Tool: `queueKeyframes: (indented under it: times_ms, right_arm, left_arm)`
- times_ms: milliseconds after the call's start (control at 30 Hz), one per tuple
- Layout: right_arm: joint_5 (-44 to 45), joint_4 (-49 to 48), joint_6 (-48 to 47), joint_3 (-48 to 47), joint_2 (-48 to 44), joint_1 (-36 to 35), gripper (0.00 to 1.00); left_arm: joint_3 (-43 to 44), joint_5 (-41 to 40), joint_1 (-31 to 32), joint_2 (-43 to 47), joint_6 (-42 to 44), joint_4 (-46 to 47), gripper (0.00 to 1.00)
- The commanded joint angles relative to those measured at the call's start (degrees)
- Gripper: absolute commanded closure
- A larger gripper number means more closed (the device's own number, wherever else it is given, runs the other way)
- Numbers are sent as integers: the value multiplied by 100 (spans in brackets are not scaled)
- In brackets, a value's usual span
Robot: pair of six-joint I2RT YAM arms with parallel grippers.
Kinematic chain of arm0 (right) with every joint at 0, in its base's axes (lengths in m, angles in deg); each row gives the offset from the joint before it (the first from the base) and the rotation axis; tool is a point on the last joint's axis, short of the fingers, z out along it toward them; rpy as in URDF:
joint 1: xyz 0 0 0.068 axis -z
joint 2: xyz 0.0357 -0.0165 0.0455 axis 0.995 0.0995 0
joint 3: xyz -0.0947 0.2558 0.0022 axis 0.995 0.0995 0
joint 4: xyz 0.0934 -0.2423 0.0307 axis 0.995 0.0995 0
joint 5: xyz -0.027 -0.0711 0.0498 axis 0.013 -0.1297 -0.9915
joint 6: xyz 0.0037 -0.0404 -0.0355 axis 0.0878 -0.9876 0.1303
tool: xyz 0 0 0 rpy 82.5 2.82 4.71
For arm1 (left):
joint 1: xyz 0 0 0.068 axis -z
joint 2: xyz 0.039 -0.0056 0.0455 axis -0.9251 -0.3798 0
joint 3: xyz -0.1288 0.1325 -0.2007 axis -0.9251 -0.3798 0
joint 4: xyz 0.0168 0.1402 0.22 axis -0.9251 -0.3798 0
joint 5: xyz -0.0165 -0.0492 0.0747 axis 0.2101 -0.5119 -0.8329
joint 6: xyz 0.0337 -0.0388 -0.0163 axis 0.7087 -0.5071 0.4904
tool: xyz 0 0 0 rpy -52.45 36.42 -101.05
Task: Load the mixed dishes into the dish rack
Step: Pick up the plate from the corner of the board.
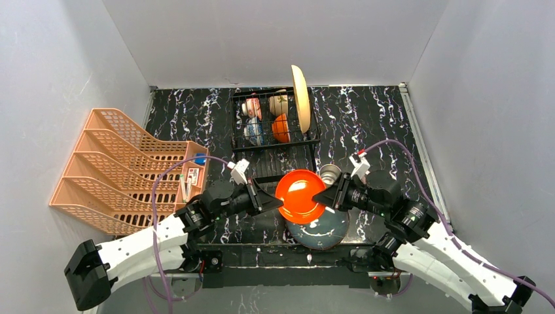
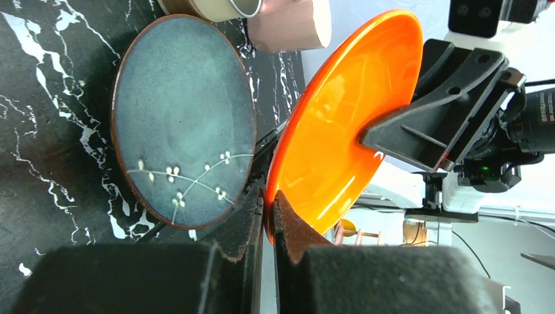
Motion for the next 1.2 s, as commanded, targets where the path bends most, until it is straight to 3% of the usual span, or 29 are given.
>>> queueKeyframes:
  times_ms: [0, 100, 233, 333, 467, 533, 933, 1167]
  right_arm:
    - [20, -491, -99, -390, 155, -14, 78]
    - [111, -468, -112, -471, 200, -15, 99]
    - [271, -299, -198, -618, 95, -8, 99]
    - [264, -180, -289, -743, 76, -9, 99]
    - [284, 47, -537, -1026, 230, -9, 99]
    - [356, 213, -681, -1218, 344, -8, 99]
    - [1207, 1308, -1957, -3383, 1892, -14, 99]
    - [1719, 1670, -2341, -4609, 2749, -23, 99]
  left_arm:
    - [-50, 262, 3, 178, 62, 322, 100]
    - [-65, 281, 3, 186, 62, 327, 100]
    - [-59, 178, 4, 275, 87, 129, 100]
    - [102, 60, 3, 349, 265, -213, 85]
    - [562, -183, 3, 465, 757, -952, 50]
    - [843, -368, 3, 524, 1045, -1494, 40]
    - [2603, -2433, 3, 973, 2596, -4382, 2]
    - [3160, -3553, 3, 1300, 3111, -5246, 1]
